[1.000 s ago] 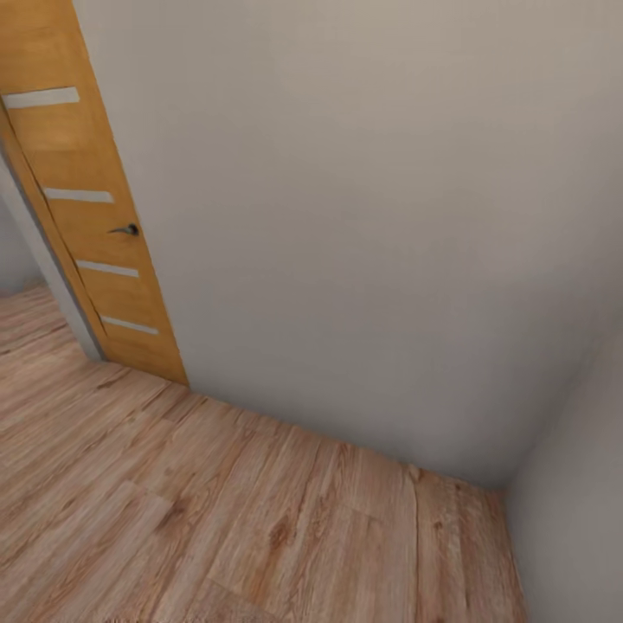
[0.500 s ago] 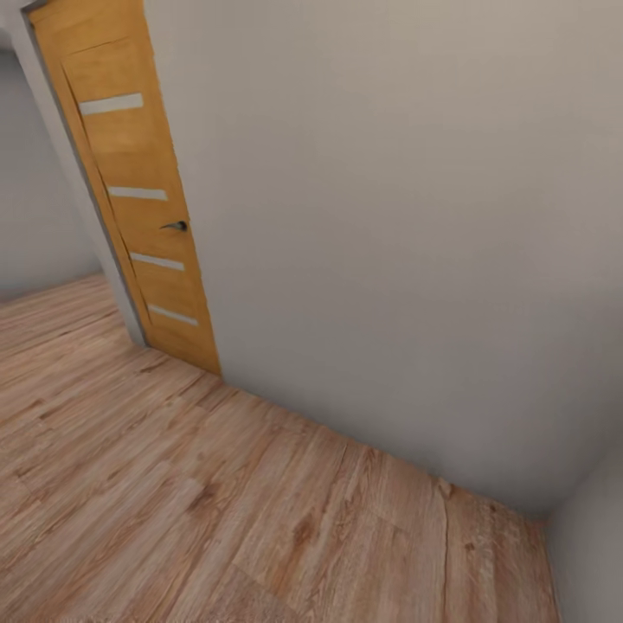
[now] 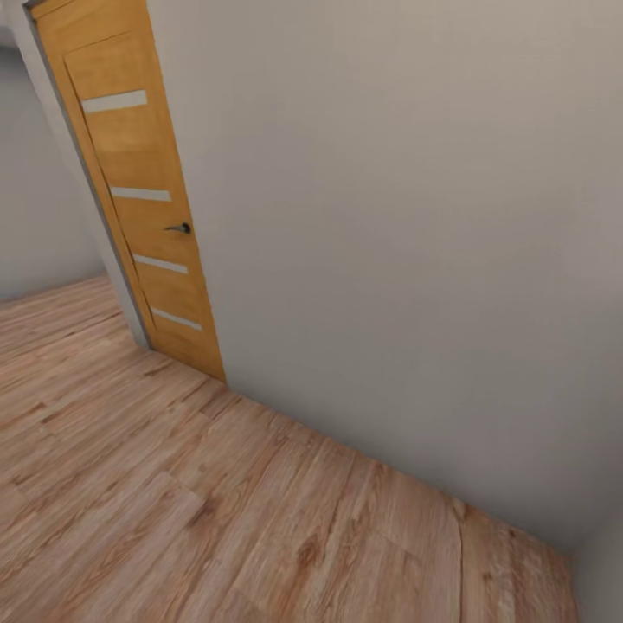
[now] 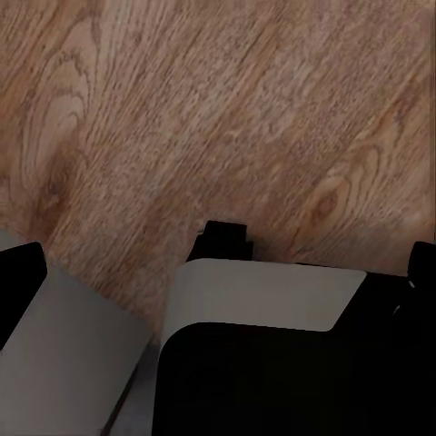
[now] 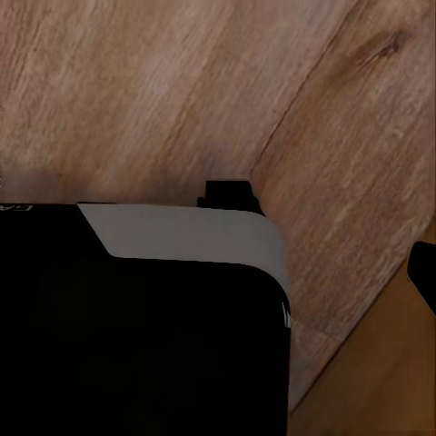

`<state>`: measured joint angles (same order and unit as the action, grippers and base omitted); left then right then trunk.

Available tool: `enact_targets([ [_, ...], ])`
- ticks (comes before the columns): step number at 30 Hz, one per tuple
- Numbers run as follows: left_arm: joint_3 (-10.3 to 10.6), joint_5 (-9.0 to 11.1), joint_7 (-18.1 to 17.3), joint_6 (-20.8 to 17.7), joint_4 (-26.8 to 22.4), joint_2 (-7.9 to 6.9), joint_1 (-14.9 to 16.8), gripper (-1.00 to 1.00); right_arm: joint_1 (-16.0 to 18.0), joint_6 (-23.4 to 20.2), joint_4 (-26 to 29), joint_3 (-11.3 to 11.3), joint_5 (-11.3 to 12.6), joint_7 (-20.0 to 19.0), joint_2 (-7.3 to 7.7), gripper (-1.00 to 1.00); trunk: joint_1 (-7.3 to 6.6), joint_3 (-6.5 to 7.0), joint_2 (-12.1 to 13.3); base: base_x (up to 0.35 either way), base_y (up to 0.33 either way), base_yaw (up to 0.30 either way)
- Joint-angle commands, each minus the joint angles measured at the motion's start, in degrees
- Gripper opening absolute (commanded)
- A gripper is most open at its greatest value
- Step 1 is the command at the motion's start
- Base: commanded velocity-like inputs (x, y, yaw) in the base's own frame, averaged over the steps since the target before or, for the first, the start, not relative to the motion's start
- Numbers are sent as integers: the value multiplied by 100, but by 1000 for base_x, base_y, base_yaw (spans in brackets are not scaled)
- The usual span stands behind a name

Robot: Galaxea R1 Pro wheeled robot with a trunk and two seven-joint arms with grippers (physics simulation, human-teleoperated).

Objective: Move the two storage containers from the living room to the garage. In the garage, place one container on the floor and stack the other container on top of it (either order is fine).

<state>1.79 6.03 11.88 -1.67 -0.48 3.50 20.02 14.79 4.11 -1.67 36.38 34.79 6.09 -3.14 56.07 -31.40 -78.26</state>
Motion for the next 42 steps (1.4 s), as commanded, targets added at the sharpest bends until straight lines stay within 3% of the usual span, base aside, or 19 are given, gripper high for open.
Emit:
enact_targets([
  [1, 23, 58, 16, -18, -5, 1, 2, 100, 6, 29, -18, 45, 46, 4, -6, 100, 3, -5, -2, 320, 0, 0],
  [16, 23, 64, 16, -18, -5, 1, 2, 100, 6, 29, -18, 45, 46, 6, -9, 100, 3, -5, -2, 296, 0, 32],
  [42, 23, 67, 19, -18, -5, 1, 2, 100, 6, 29, -18, 45, 46, 7, -10, 100, 3, -5, -2, 11, 0, 265],
])
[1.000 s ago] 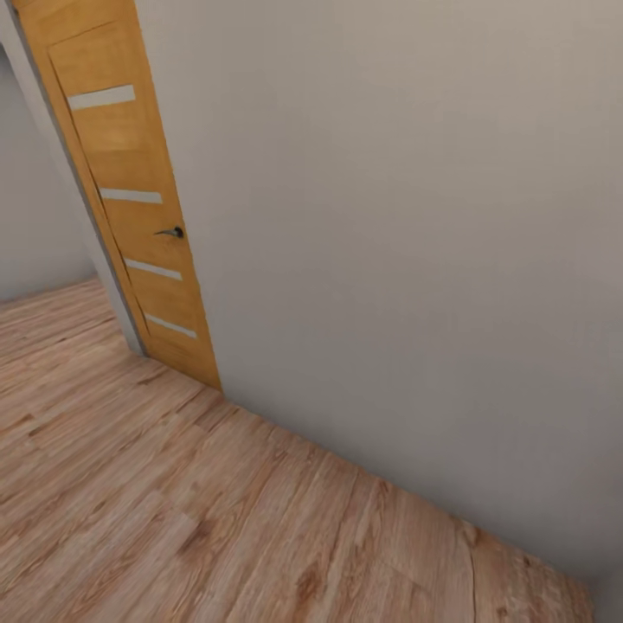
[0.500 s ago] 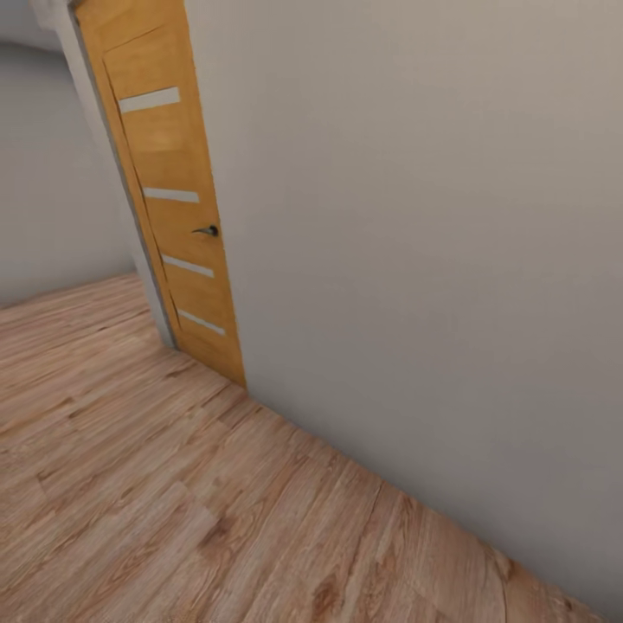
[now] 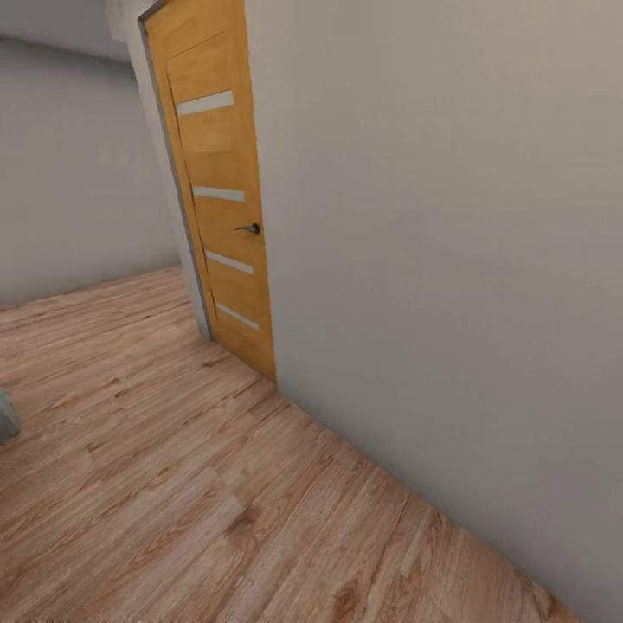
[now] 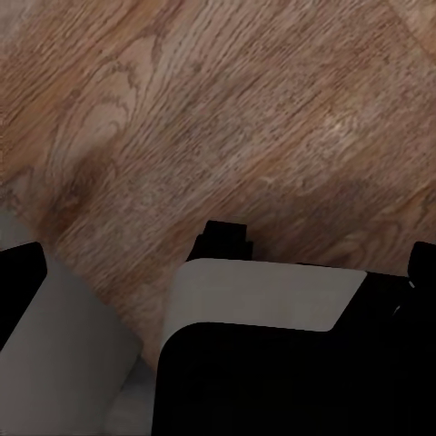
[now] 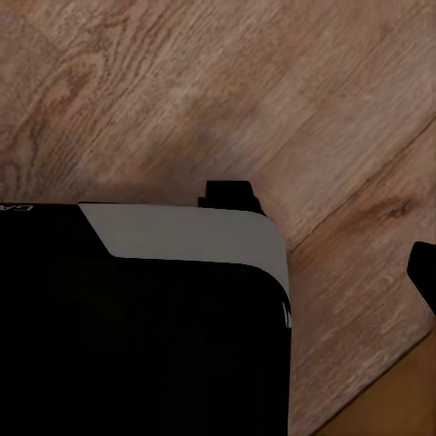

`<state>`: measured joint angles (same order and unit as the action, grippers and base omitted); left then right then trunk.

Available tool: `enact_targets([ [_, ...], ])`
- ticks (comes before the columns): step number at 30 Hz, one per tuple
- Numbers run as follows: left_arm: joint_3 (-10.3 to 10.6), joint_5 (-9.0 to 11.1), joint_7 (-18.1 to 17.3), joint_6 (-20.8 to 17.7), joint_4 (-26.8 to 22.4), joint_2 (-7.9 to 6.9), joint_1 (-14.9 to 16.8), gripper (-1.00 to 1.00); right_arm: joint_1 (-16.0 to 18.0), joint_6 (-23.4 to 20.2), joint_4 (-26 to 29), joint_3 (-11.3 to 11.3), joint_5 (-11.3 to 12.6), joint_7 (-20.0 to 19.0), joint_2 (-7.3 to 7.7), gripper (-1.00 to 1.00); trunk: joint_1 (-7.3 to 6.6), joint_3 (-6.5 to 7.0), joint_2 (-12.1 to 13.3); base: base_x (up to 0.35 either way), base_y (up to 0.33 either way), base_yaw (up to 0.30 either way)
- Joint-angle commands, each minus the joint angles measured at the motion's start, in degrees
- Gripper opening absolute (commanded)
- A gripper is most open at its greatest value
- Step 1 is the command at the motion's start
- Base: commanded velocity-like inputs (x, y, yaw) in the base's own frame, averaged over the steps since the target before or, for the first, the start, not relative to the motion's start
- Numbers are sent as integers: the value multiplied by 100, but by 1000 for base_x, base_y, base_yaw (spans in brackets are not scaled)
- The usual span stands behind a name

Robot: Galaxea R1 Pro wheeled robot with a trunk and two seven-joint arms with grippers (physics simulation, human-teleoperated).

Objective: Move the two storage containers from the living room to the garage. In the garage, place one container on the floor and stack the other container on top of it (either order is fine).

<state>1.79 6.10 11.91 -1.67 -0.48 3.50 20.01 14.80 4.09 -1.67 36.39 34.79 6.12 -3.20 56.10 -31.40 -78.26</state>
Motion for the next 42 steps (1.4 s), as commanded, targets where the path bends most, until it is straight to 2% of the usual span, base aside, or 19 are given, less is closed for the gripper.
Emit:
enact_targets([
  [1, 23, 59, 15, -18, -5, 2, 3, 100, 5, 31, -18, 44, 45, 3, -5, 100, 0, -5, -3, 0, 0, 270],
  [9, 19, 69, 22, -27, -5, 2, 3, 100, 6, 31, -18, 44, 45, 1, -1, 100, 0, -5, -3, 0, -14, 184],
  [32, 18, 66, 41, -27, -5, 2, 3, 100, 6, 31, -18, 44, 45, 2, 0, 100, 0, -5, -3, 3, -21, 3],
  [42, 23, 66, 22, -18, -5, 2, 3, 100, 6, 31, -18, 44, 45, -2, -1, 100, 0, -5, -3, 259, 0, 0],
])
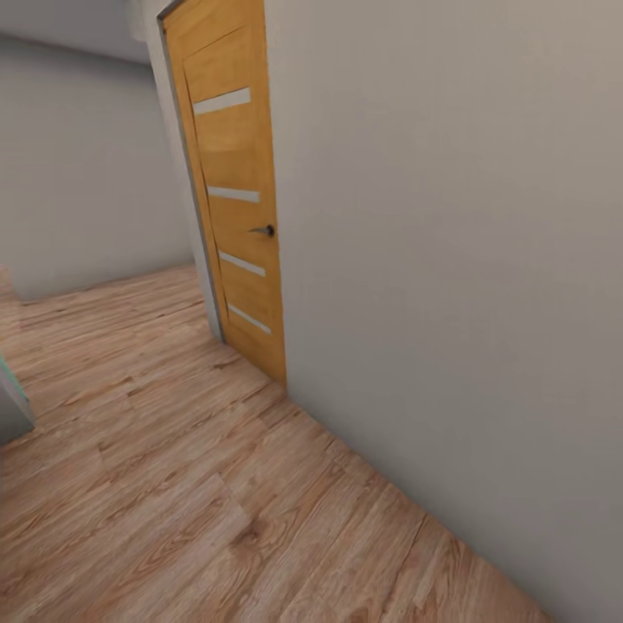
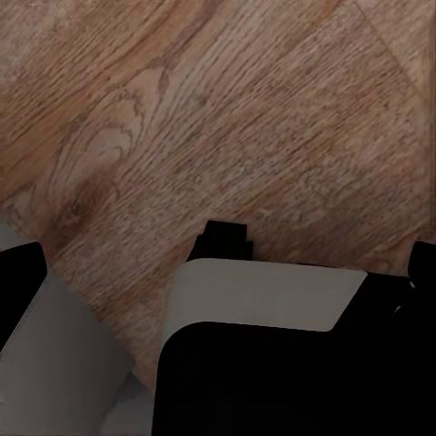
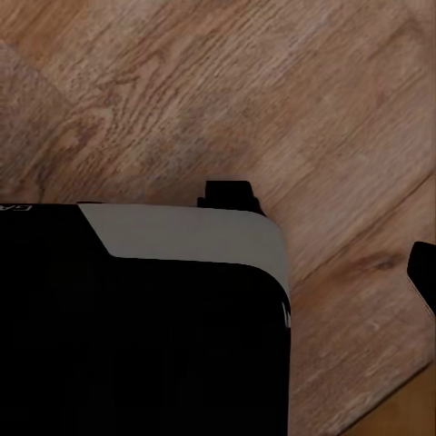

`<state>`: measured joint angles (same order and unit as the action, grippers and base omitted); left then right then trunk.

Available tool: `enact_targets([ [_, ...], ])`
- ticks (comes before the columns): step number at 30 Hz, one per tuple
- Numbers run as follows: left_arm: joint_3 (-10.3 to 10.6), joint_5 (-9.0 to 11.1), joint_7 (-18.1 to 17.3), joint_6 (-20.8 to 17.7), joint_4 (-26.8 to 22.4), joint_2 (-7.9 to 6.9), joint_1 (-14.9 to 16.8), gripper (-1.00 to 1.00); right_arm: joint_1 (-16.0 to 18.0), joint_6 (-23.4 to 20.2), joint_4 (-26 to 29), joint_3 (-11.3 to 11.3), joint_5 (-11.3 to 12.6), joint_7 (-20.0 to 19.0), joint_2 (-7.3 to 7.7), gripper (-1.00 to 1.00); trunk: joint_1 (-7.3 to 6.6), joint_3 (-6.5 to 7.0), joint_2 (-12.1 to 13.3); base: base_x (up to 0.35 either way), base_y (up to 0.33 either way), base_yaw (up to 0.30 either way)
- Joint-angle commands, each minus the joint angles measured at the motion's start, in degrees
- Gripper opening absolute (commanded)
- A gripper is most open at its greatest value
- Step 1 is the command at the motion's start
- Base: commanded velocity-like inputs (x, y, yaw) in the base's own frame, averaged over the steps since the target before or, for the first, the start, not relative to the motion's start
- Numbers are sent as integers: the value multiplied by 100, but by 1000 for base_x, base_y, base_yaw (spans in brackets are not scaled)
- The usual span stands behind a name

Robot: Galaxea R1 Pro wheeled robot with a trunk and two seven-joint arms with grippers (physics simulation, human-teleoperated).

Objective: Move the two storage containers from the living room to the garage. In the garage, place one container on the floor and stack the other container on top of it (either order is fine).

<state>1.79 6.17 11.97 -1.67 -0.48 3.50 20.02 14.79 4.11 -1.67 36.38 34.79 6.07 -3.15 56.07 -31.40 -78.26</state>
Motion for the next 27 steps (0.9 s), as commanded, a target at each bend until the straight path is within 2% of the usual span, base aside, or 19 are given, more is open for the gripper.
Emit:
enact_targets([
  [1, 23, 59, 16, -18, -5, 1, 2, 100, 6, 29, -18, 45, 46, 3, -5, 100, 3, -5, -2, 319, 0, 0],
  [10, 22, 59, 15, -18, -5, 1, 2, 100, 6, 31, -18, 45, 46, 8, -9, 100, 3, -5, -2, 321, 0, 33],
  [27, 23, 59, 15, -18, -5, 1, 2, 100, 6, 35, -18, 45, 46, 8, -10, 100, 3, -5, -2, 317, 0, 259],
])
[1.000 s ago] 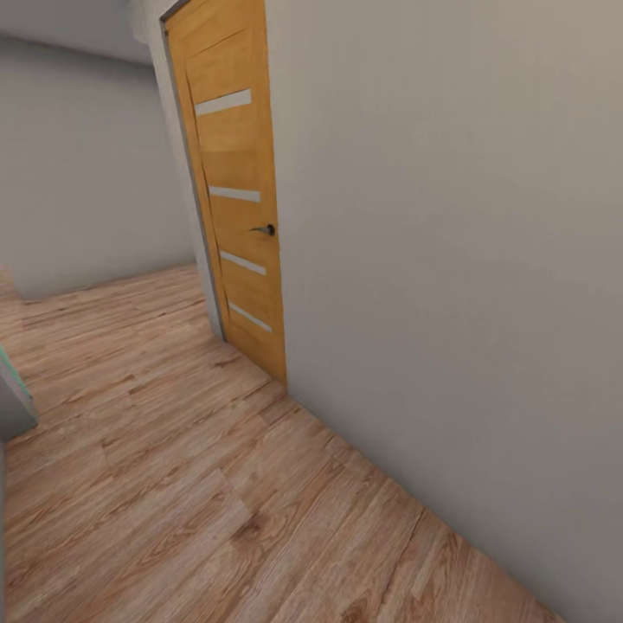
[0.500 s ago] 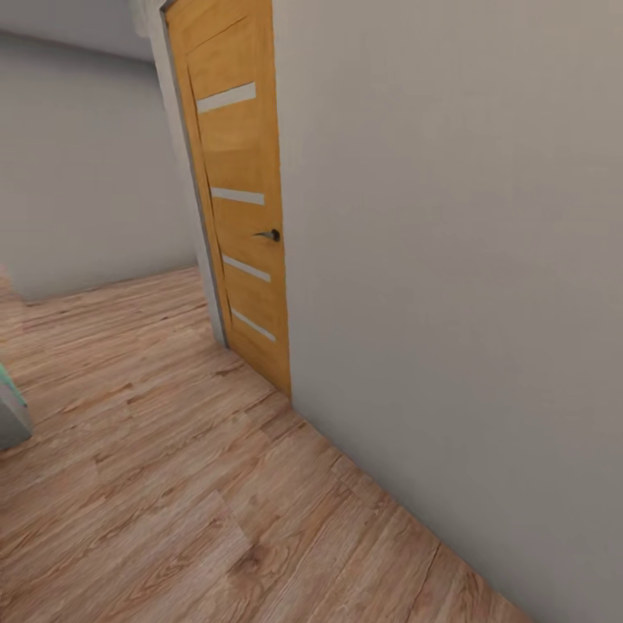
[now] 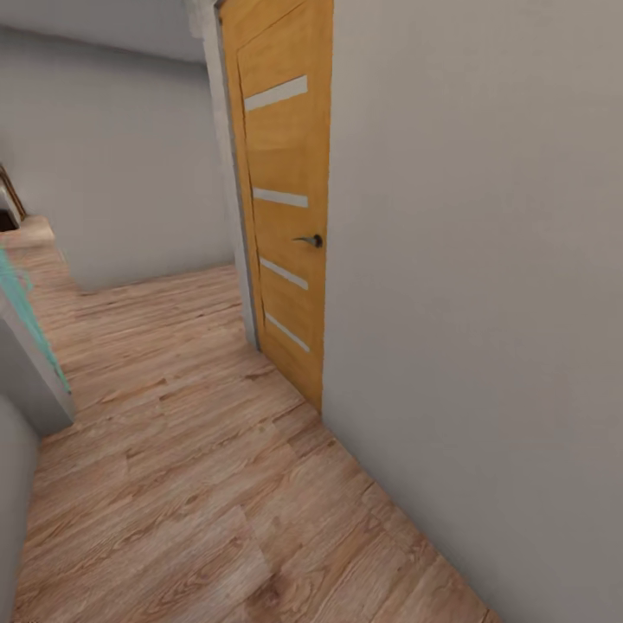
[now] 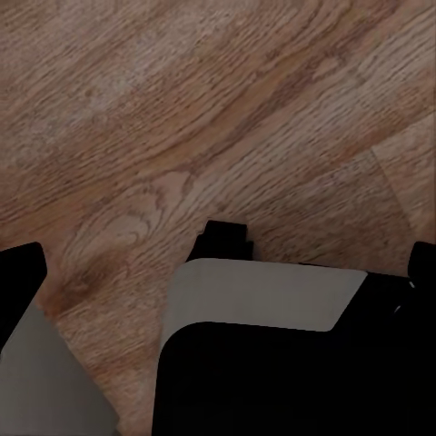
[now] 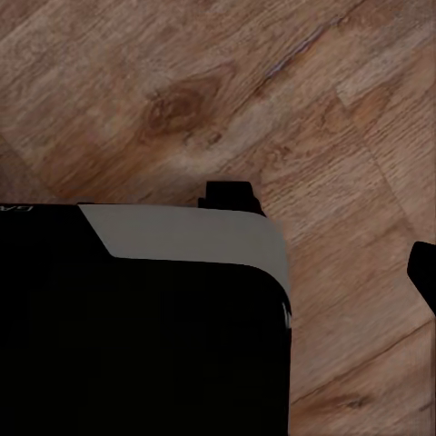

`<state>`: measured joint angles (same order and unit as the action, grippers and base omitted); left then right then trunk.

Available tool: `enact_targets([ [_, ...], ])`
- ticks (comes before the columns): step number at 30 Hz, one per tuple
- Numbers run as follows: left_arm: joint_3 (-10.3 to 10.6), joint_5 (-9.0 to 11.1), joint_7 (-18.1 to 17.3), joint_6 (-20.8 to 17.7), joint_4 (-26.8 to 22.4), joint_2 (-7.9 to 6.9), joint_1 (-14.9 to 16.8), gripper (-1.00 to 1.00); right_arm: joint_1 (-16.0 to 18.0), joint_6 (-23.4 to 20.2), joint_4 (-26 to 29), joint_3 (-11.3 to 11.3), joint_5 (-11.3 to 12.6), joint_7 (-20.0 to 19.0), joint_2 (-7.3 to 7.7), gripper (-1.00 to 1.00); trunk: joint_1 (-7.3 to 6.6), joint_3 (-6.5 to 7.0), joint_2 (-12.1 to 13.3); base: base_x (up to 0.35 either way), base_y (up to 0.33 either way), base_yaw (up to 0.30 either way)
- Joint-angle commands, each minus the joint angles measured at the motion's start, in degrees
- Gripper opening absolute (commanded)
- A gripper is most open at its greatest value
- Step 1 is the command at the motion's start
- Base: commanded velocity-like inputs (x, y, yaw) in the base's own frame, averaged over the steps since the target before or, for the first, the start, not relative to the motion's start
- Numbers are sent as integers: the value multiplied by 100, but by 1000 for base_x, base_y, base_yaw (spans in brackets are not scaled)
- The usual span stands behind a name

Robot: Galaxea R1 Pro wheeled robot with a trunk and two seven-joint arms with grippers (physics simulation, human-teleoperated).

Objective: Move the two storage containers from the living room to the garage. In the garage, place one container on the floor and stack the other container on top of it (either order is fine).

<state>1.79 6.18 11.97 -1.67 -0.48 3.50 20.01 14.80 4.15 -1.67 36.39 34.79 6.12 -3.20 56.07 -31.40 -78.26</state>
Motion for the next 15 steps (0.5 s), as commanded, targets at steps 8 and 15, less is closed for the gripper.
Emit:
enact_targets([
  [8, 23, 59, 16, -18, -5, 2, 3, 100, 5, 32, -18, 44, 46, 3, -5, 100, 3, -5, -2, 307, 0, 270],
  [15, 23, 59, 16, -18, -5, 2, 3, 100, 3, 33, -18, 44, 45, 3, -3, 100, 3, -5, -2, 306, 0, 270],
])
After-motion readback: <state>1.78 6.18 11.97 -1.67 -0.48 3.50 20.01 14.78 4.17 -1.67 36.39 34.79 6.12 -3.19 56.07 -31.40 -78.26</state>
